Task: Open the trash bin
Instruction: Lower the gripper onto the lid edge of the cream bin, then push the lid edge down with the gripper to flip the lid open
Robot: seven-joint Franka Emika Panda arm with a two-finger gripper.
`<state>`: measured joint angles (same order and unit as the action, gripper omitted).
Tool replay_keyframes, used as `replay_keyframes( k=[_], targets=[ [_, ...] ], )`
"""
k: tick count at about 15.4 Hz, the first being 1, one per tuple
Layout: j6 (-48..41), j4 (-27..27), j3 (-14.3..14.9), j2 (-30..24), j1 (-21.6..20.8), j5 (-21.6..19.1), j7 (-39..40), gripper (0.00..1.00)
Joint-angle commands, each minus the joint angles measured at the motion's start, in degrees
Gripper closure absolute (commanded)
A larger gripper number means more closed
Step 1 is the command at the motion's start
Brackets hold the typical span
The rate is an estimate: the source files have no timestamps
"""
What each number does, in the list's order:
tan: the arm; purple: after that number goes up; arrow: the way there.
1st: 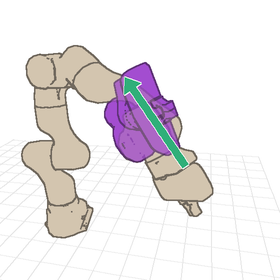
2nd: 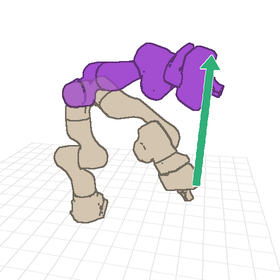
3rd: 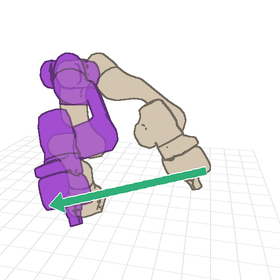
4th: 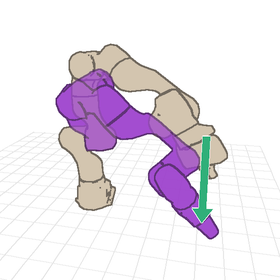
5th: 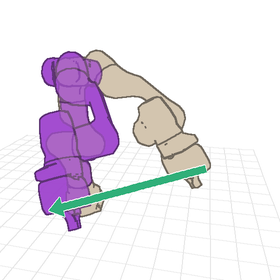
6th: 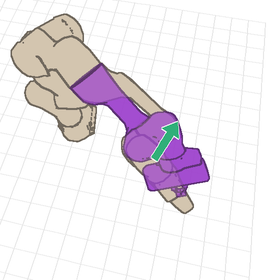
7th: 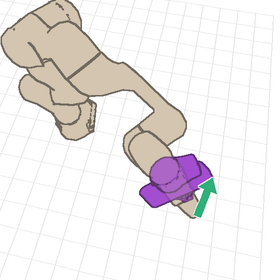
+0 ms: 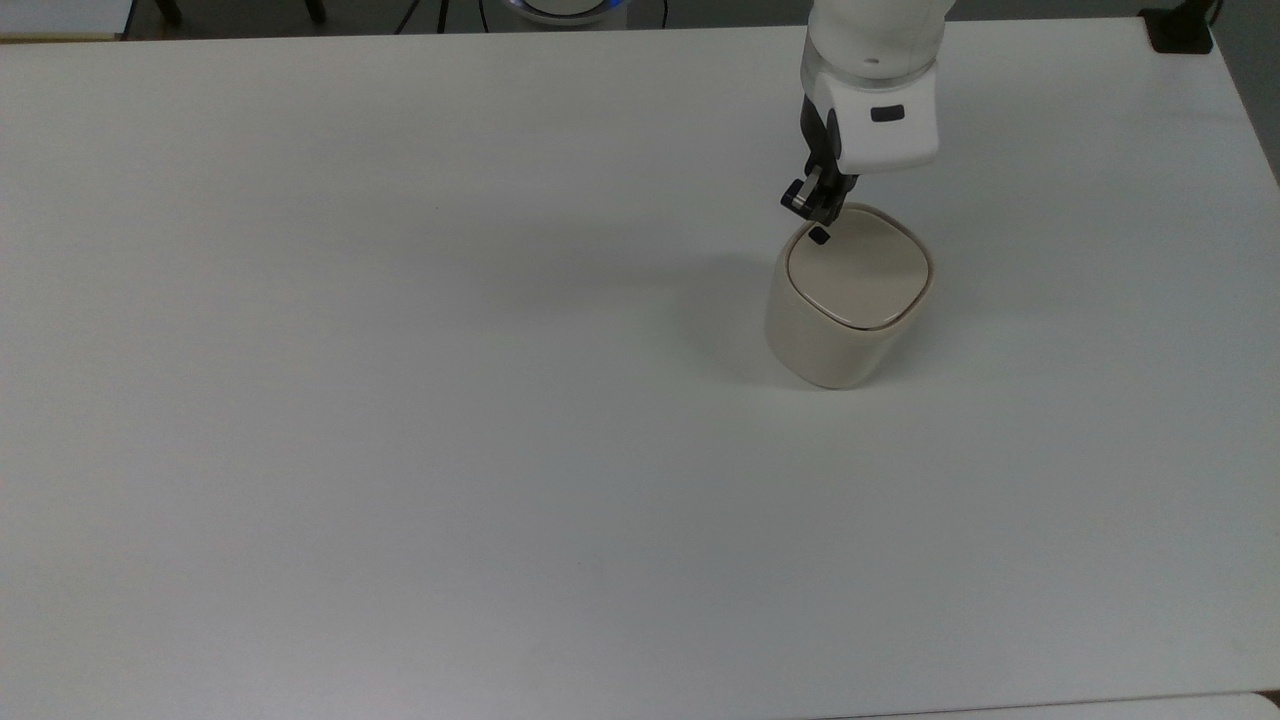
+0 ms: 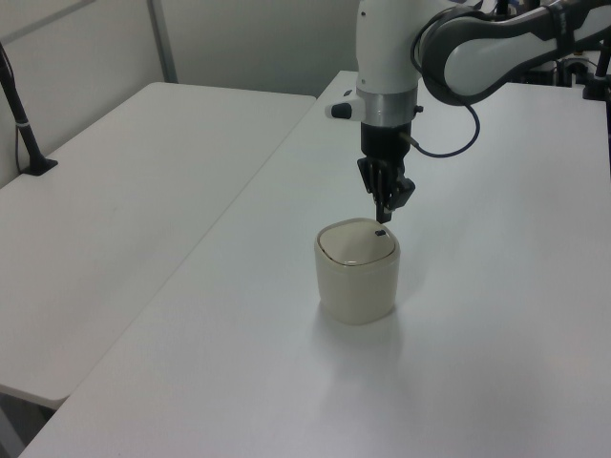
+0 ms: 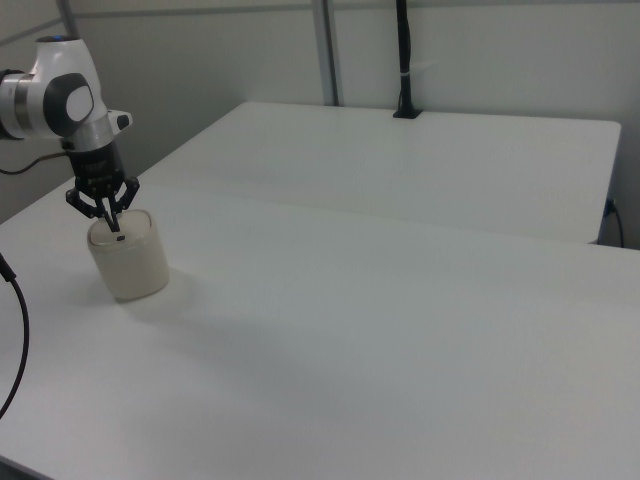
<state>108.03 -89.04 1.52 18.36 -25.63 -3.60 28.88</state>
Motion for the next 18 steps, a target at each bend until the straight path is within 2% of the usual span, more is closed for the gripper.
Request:
replay_keyframes(
  k=[1,10,15,18],
  targets=[
    [1.04,0.18,0.94,0.97,-1.0,0.17,0.92,0.94],
    [0.87,0.27,0.94,3.35,-1.17,0.79,0.92,0.94],
    [-5.1,0.27,1.82,-4.55,0.4,0.78,-1.81,0.93],
    [-11.51,0.27,2.35,-8.24,4.79,1.57,-2.16,0.86]
  ],
)
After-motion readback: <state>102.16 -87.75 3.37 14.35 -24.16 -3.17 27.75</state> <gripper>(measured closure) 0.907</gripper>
